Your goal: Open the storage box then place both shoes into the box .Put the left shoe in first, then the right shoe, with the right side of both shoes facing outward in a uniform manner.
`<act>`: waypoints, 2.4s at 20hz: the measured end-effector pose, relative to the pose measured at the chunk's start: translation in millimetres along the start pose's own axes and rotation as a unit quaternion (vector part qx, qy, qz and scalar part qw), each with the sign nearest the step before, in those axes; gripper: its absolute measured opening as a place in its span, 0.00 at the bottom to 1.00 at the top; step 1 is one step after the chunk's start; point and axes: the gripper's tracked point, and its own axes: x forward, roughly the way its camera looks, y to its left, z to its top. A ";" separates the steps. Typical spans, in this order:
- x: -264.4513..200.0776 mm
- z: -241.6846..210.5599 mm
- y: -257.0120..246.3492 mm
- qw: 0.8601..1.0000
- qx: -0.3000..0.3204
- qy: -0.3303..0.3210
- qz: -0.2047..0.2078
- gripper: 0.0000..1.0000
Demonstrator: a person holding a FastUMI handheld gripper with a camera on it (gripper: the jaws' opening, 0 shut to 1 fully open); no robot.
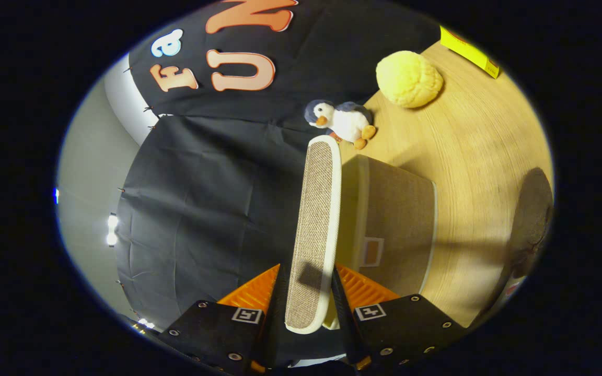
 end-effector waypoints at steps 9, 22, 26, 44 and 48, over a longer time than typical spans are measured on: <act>39.9 5.7 98.6 0.997 -0.070 0.004 0.045 0.09; 174.2 -23.2 153.1 0.992 -0.118 0.043 0.002 0.23; 185.2 -36.0 136.8 0.988 -0.139 0.058 -0.020 0.55; -72.8 34.8 -48.0 0.900 -0.308 -0.082 -0.297 0.97; -122.3 27.8 -120.3 0.876 -0.291 -0.060 -0.381 0.97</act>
